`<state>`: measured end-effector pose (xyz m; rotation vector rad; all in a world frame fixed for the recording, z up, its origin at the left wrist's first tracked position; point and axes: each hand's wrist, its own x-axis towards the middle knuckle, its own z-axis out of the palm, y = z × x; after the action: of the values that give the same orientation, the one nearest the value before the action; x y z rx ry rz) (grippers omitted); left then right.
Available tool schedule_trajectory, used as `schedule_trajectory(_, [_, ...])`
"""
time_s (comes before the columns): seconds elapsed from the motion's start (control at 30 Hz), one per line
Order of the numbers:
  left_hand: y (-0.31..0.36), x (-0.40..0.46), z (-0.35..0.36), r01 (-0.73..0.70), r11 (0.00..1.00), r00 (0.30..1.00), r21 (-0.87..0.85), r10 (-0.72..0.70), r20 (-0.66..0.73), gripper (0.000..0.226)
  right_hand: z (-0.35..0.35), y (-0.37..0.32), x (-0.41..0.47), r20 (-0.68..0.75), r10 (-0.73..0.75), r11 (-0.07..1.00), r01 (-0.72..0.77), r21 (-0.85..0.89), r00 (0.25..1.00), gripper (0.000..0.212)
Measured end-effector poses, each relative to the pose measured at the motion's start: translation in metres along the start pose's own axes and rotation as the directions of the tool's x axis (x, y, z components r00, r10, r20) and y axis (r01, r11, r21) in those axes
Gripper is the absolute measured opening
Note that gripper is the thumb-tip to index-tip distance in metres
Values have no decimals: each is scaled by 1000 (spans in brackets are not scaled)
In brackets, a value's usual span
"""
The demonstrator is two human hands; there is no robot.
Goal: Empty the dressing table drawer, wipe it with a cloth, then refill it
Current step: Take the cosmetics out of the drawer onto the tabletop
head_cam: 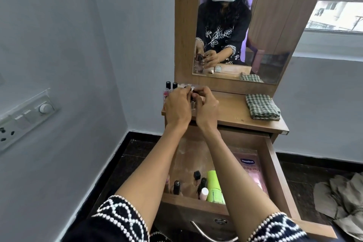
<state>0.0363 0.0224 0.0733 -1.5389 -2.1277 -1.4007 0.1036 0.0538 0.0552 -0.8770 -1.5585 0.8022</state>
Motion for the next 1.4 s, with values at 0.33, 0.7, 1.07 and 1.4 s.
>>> schedule_trajectory(0.33, [-6,-4,22,129,991,990,-31,-127,55,31,13,27,11,69,76,992,-82,92,995,29])
schedule_trajectory(0.7, [-20,5,37,79,995,996,55,-81,46,28,25,42,22,96,56,995,-47,-86,994,25])
schedule_trajectory(1.07, [-21,2,38,39,993,997,108,-47,67,31,28,54,24,87,-16,981,32,-189,996,25])
schedule_trajectory(1.4, [-19,-1,40,2,974,997,228,-20,76,39,19,47,20,66,-31,988,41,-149,997,31])
